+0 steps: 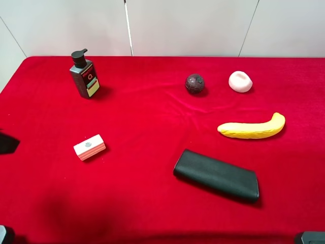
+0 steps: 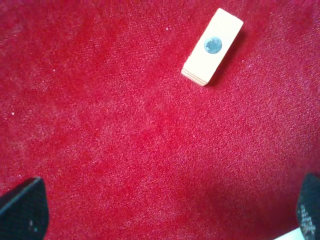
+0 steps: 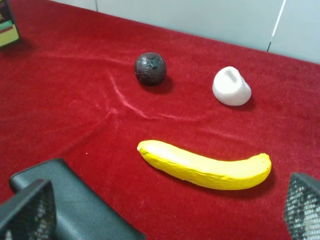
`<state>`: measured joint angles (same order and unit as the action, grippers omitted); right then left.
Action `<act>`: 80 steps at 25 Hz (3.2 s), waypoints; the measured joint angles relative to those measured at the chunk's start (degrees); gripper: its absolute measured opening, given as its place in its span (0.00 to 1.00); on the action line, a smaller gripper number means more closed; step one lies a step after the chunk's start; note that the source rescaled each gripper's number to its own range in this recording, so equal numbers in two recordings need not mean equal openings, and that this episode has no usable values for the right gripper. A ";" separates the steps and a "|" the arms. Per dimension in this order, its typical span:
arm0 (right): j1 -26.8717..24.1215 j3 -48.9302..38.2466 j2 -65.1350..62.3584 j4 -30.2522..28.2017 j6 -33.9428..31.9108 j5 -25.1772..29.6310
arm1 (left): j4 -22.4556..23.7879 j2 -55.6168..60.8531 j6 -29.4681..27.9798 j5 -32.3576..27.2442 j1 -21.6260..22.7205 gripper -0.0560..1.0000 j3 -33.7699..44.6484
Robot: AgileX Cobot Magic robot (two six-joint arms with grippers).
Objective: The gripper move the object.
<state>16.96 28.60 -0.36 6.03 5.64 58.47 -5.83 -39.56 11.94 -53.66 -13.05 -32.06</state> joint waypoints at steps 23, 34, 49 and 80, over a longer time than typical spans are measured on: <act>0.00 0.00 0.00 0.00 0.00 0.06 | 0.31 9.86 -0.02 4.96 0.00 1.00 4.85; 0.00 0.00 0.00 0.00 0.00 0.06 | 0.13 26.51 1.62 7.22 5.02 1.00 5.98; 0.00 0.00 0.00 0.00 0.00 0.00 | -7.19 39.74 13.88 5.64 19.18 1.00 6.09; 0.00 0.00 0.00 -0.50 0.00 0.06 | -11.18 39.74 13.02 5.42 19.18 1.00 6.09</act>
<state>16.96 28.60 -0.36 5.53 5.64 58.52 -17.01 0.18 24.96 -48.24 6.12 -25.97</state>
